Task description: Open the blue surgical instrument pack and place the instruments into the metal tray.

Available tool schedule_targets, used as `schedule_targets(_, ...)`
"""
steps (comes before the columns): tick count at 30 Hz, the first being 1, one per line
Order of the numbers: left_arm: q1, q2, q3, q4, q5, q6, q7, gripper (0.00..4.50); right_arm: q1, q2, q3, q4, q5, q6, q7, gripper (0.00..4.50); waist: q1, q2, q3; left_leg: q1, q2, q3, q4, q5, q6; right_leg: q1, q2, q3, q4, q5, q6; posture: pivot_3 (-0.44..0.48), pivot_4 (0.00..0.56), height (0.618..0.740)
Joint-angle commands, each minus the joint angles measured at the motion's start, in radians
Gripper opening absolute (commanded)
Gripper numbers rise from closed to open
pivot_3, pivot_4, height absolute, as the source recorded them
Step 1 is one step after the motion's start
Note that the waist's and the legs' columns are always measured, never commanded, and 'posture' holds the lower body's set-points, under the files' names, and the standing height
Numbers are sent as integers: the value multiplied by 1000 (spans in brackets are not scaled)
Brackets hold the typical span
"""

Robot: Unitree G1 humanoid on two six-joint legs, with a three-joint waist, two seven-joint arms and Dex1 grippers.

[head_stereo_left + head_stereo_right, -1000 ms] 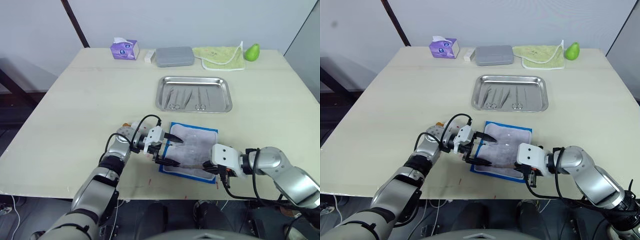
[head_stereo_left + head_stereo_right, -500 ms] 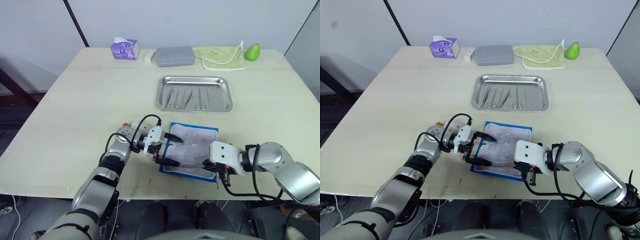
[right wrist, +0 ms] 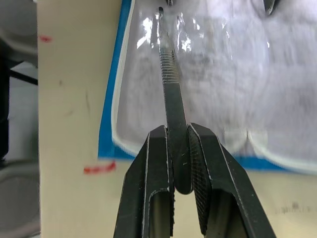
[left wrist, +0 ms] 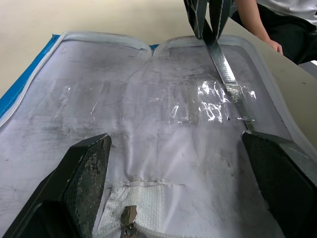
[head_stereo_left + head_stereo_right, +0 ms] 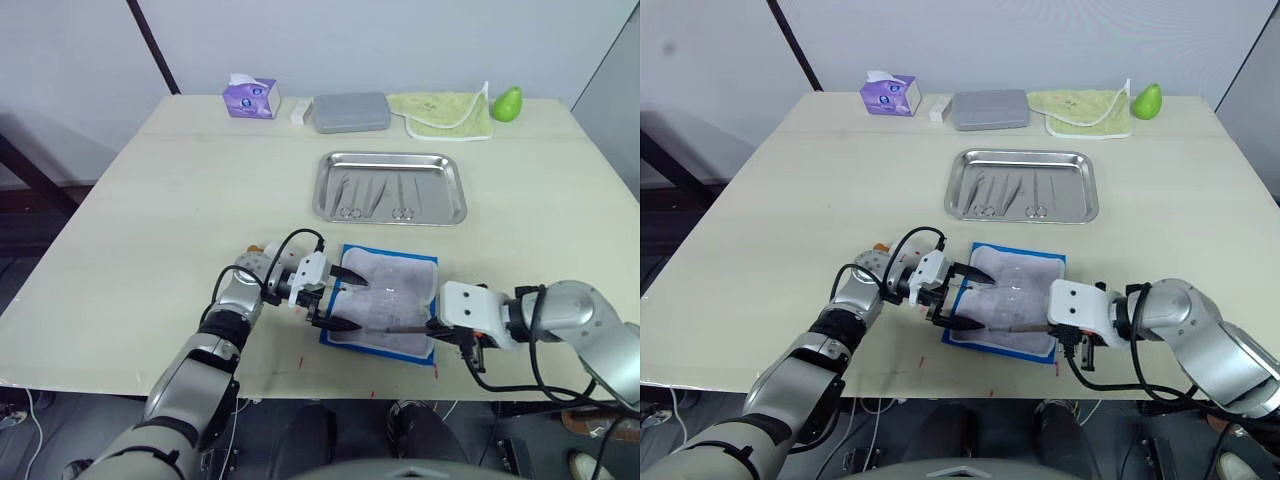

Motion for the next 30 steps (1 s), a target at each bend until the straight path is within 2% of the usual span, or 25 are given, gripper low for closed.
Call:
schedule_targets(1, 27, -9, -24, 57, 51, 3, -37, 4500, 55, -90, -152, -43, 49, -32, 46, 22, 6, 1, 1, -1, 0, 0, 0, 0, 0, 0, 0, 0, 0, 0, 0, 0, 150, 736)
schedule_targets(3, 24, -10, -22, 61, 52, 2, -37, 4500, 84, -122, -201, -46, 70, -47, 62, 22, 4, 1, 1, -2, 0, -1, 0, 0, 0, 0, -1, 0, -1, 0, 1, 0, 150, 736)
schedule_targets(7, 21, -13, -17, 67, 51, -1, -37, 4500, 178, -223, -419, -35, 128, -66, 156, 22, 4, 2, 1, -2, -1, -1, 1, 0, 0, 0, -1, -1, -1, 0, 1, 0, 150, 736)
schedule_targets(11, 18, -16, -13, 74, 50, -5, -37, 4500, 180, -205, -573, -20, 235, 15, 166, 22, 5, 2, 2, -1, 0, -1, 1, 0, 0, 0, 0, 0, 0, 0, 1, 0, 150, 736)
schedule_targets(13, 18, -18, -10, 75, 50, -8, -37, 4500, 120, -149, -602, -13, 302, 85, 104, 22, 4, 2, 2, -1, 0, -1, 1, 0, 0, 0, 0, 0, -1, 0, 1, 0, 150, 736)
schedule_targets(17, 19, -22, -2, 74, 51, -10, -36, 4500, -35, -9, -577, -6, 364, 224, -81, 22, 3, 2, 2, -1, 0, 0, 1, 0, 0, 0, 0, 0, 0, 0, 1, 0, 150, 736)
schedule_targets(20, 24, -20, 5, 69, 52, -10, -34, 4500, -194, 112, -520, 33, 336, 370, -276, 22, 5, 5, 1, -1, 0, -1, 1, 0, 0, 0, -1, 0, 0, 0, 1, 0, 150, 736)
schedule_targets(23, 30, -18, 9, 62, 52, -8, -34, 4500, -311, 223, -497, 102, 343, 509, -387, 22, 4, 6, 1, -2, 0, 0, 1, 0, 0, -2, -2, 0, 0, 0, 1, 0, 150, 736)
schedule_targets(26, 37, -16, 13, 53, 53, -7, -33, 4500, -389, 352, -482, 195, 288, 561, -523, 22, 4, 7, 0, -3, 0, 0, 0, 0, 0, -2, -2, 0, 0, 0, 0, 0, 150, 736)
schedule_targets(30, 46, -17, 21, 40, 48, 3, -23, 4500, -463, 557, -442, 414, 156, 466, -743, 22, 2, 8, 0, -5, -1, 1, 0, 0, 0, -5, -3, 0, 1, 0, 1, 0, 150, 736)
